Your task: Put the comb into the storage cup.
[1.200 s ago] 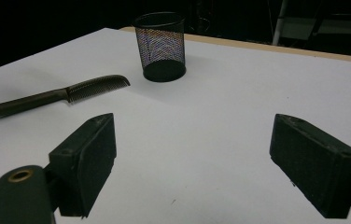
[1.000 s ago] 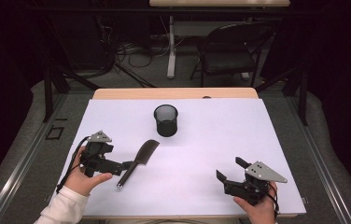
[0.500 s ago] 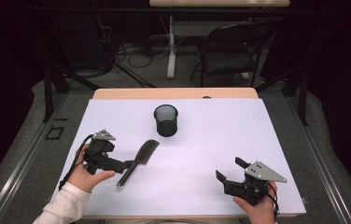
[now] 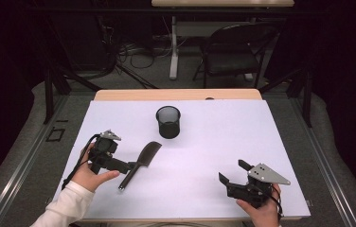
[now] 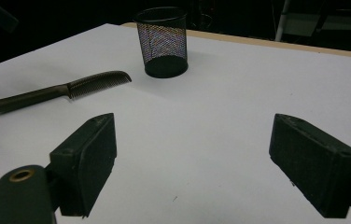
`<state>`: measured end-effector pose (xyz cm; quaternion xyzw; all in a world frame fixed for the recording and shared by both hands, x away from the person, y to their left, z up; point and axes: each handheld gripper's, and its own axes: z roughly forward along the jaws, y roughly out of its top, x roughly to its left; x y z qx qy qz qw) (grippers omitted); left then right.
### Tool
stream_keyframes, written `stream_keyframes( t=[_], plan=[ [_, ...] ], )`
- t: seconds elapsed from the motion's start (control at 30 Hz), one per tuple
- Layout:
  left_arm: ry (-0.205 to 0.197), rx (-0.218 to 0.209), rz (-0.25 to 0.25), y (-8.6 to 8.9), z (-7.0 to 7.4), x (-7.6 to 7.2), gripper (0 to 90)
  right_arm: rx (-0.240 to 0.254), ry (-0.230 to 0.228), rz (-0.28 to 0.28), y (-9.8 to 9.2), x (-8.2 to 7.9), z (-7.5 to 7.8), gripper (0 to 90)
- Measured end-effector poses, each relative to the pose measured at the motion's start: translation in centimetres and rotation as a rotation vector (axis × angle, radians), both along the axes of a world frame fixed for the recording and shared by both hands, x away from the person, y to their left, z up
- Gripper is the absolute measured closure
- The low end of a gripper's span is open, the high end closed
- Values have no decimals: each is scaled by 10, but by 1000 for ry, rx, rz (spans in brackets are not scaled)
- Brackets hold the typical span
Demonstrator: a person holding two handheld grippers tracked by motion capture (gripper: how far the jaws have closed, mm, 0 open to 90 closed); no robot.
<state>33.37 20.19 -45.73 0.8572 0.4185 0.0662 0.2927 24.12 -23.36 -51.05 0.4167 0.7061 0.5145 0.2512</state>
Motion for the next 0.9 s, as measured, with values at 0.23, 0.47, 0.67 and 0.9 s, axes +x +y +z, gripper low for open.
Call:
stream_keyframes(
  t=[0.23, 0.47, 0.67, 0.9],
  plan=[
    [28, 29, 15, -2, -3, 5, 8, -4, 5, 1, 0, 0, 0, 149],
    [42, 43, 16, -4, -6, 8, 17, -8, 7, 3, 0, 0, -1, 149],
    [65, 58, 13, -7, -9, 12, 22, -8, 2, 4, 1, 1, -1, 149],
    [79, 81, 18, -10, -12, 15, 28, -5, 4, 4, 1, 1, -2, 150]
  ],
)
